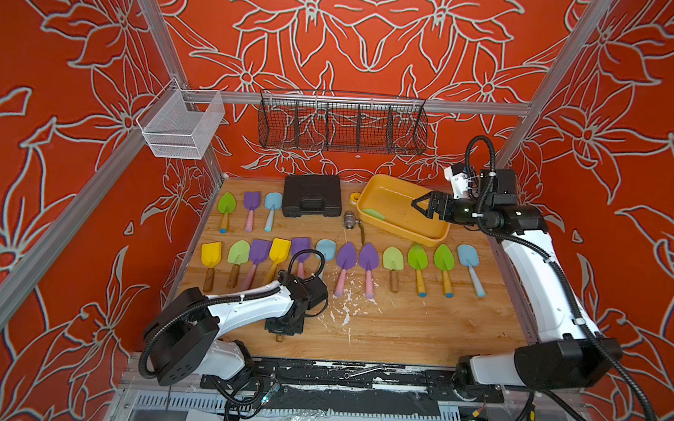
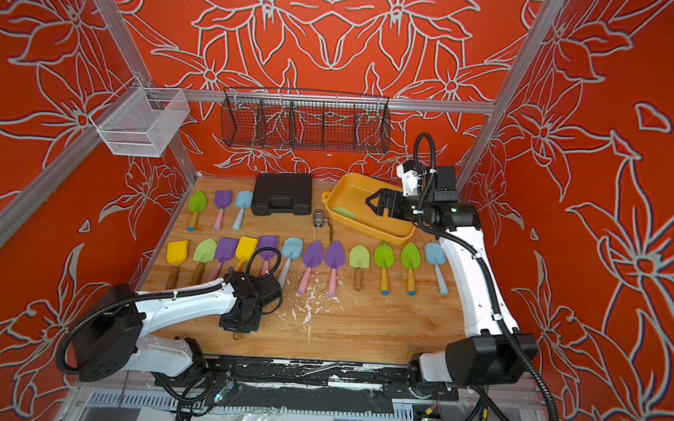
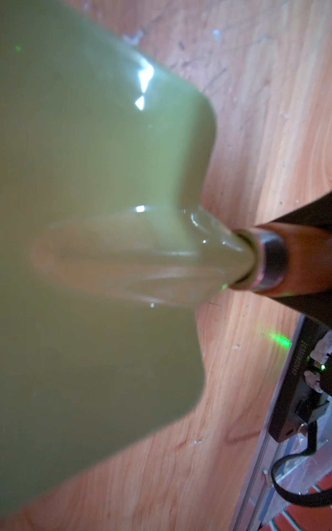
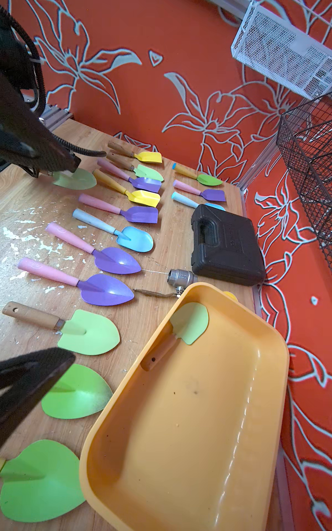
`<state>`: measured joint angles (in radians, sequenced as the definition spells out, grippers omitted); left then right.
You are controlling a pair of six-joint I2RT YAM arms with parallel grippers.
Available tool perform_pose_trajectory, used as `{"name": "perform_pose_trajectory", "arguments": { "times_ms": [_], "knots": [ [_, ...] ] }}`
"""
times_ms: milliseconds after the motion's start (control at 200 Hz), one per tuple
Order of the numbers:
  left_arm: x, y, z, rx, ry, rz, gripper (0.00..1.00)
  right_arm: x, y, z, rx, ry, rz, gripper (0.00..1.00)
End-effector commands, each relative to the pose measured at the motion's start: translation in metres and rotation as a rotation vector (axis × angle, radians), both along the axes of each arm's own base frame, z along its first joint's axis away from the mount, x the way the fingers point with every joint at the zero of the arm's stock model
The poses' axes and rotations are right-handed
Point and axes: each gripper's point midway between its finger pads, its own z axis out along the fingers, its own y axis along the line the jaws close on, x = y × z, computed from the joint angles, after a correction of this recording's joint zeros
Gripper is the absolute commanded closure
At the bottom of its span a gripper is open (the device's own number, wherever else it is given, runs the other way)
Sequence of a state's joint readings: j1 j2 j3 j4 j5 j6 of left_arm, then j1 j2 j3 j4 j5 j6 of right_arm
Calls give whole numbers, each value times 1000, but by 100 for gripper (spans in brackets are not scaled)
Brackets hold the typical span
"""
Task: Take the shovel out of the storage box
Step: Place the shovel at the center of the board.
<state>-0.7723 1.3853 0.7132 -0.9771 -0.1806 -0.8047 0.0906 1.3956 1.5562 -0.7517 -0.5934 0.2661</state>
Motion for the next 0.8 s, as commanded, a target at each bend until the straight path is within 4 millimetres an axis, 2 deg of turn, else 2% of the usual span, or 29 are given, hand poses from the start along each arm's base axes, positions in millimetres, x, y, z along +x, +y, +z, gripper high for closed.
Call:
{"name": "perform_pose_trajectory", "arguments": {
  "times_ms": [0, 120, 305, 470, 711, 766, 796],
  "knots": [
    [-1, 4, -4, 13, 9, 17, 86, -4, 0, -2, 3, 8, 16, 2],
    [-3, 4, -8, 18, 24, 17, 72, -4, 1, -3, 0, 13, 19, 2],
    [-6, 4, -13, 33, 59, 20, 59, -4, 0, -4, -9, 12, 24, 2],
    [-7, 4, -13, 42, 71, 21, 56, -5, -1, -5, -15, 11, 20, 2],
    [1, -3, 11, -21, -13, 66, 43, -5, -1, -9, -21, 20, 22, 2],
    [1, -3, 20, -45, -44, 89, 30, -4, -1, -9, -18, 22, 21, 2],
    [1, -2, 25, -55, -60, 104, 26, -4, -1, -9, -18, 21, 20, 2]
  ]
}}
